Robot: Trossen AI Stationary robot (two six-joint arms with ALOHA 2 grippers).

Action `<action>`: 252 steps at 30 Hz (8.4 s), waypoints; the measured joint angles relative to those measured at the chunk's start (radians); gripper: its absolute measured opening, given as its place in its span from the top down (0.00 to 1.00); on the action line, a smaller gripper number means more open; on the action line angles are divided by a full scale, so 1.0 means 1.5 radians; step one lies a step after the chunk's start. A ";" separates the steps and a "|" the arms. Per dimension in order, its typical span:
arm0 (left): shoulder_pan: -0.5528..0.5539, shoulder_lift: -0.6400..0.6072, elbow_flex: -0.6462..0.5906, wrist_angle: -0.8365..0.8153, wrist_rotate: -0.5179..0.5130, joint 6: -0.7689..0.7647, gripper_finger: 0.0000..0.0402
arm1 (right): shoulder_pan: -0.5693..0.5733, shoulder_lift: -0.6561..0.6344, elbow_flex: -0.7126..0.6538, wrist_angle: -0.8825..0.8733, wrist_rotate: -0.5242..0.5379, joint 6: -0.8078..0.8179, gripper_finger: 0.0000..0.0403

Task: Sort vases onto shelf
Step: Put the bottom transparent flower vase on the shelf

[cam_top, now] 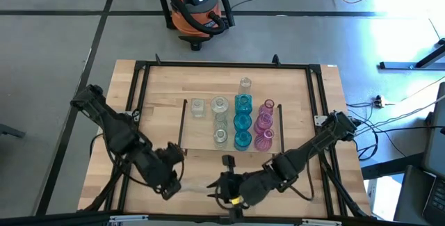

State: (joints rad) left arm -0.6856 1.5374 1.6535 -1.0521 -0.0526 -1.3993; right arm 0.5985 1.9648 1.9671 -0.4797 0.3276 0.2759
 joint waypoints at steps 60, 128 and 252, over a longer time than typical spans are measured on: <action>0.106 -0.018 0.093 0.035 0.027 0.196 0.86 | -0.125 0.010 0.003 0.078 -0.160 -0.068 0.68; -0.080 -0.034 0.135 0.077 -0.889 0.466 0.45 | -0.191 0.006 0.000 0.427 0.167 -0.135 0.68; -0.057 -0.071 -0.215 0.513 -0.808 0.661 0.53 | -0.038 -0.162 0.000 0.108 0.607 -0.225 0.56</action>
State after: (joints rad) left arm -0.7709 1.4306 1.3315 -0.2828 -1.2648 -0.4071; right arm 0.5412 1.7218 1.9671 -0.3180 1.2385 -0.0616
